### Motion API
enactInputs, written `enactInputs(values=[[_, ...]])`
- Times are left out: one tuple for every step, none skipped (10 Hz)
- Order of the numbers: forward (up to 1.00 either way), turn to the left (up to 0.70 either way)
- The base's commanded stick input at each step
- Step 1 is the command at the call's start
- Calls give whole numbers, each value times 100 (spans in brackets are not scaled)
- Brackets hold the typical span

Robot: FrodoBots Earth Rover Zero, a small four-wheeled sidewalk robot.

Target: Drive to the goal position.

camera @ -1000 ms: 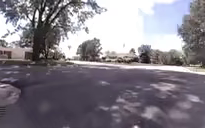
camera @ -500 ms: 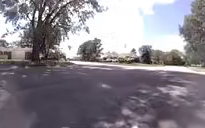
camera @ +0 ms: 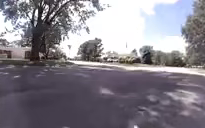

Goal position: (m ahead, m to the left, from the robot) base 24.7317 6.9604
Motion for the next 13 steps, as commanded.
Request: enactInputs(values=[[70, 0], [70, 0], [70, 0], [70, 0], [70, 0], [70, 0], [70, 0], [70, 0], [70, 0], [70, 0], [70, 0], [70, 0], [70, 0]])
